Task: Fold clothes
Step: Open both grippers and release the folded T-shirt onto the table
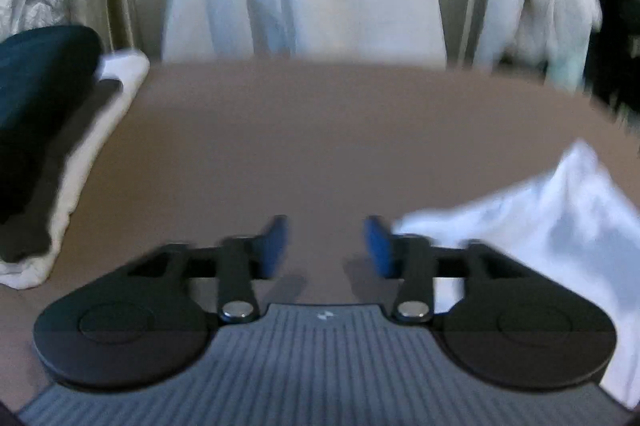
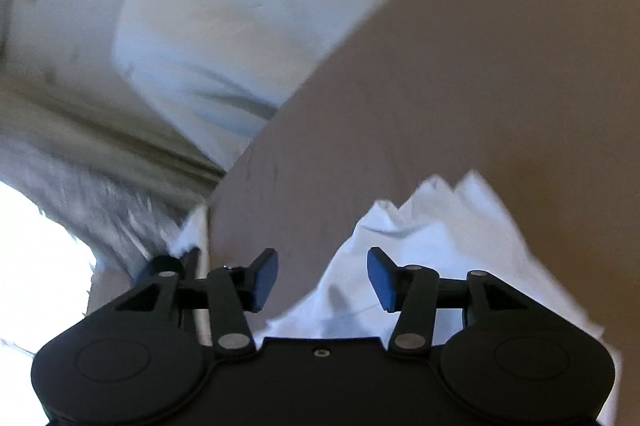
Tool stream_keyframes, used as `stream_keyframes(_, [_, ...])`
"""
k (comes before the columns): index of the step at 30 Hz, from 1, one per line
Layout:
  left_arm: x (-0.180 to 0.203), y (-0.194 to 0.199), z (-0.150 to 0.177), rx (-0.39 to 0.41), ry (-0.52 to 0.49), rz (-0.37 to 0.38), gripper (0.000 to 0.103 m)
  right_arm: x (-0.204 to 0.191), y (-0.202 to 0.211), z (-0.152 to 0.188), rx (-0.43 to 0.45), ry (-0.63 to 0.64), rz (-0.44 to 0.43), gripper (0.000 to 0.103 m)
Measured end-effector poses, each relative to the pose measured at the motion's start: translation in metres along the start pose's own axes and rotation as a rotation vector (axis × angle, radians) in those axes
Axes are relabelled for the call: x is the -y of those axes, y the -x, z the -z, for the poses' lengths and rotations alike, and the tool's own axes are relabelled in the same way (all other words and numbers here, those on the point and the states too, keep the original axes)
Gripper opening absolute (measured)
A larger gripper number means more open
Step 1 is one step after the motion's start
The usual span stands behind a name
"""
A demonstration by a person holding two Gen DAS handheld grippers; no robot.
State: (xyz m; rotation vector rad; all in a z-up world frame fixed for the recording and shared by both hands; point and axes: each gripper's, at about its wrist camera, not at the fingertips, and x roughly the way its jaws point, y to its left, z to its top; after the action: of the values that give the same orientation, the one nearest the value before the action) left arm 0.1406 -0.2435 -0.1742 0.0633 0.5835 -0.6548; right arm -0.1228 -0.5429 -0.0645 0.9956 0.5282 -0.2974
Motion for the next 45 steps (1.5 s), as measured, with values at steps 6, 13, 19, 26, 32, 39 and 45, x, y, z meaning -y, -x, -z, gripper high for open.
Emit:
stream_keyframes(6, [0.008, -0.002, 0.016, -0.118, -0.006, 0.247, 0.062, -0.036, -0.019, 0.031, 0.014, 0.605, 0.314, 0.056])
stream_keyframes(13, [0.058, -0.060, 0.030, -0.216, -0.155, 0.202, 0.057, 0.005, -0.100, 0.016, -0.126, 0.578, 0.364, 0.065])
stream_keyframes(19, [0.059, -0.059, 0.027, -0.155, -0.135, 0.082, 0.056, 0.003, -0.084, 0.013, 0.038, 0.562, 0.482, 0.002])
stream_keyframes(26, [0.042, 0.002, 0.036, -0.229, -0.046, 0.301, 0.060, -0.027, -0.058, 0.038, 0.207, 0.633, 0.737, 0.013])
stream_keyframes(32, [0.042, 0.021, 0.093, -0.295, -0.061, 0.121, 0.073, -0.045, 0.013, 0.094, 0.258, 0.589, 0.512, 0.058])
stream_keyframes(39, [0.037, 0.019, 0.100, -0.313, -0.010, 0.104, 0.078, 0.009, 0.043, 0.188, 0.096, 0.651, 0.666, 0.054])
stream_keyframes(45, [0.034, 0.020, 0.099, -0.335, 0.030, 0.106, 0.078, 0.043, 0.116, 0.179, 0.177, 0.202, 0.649, 0.063])
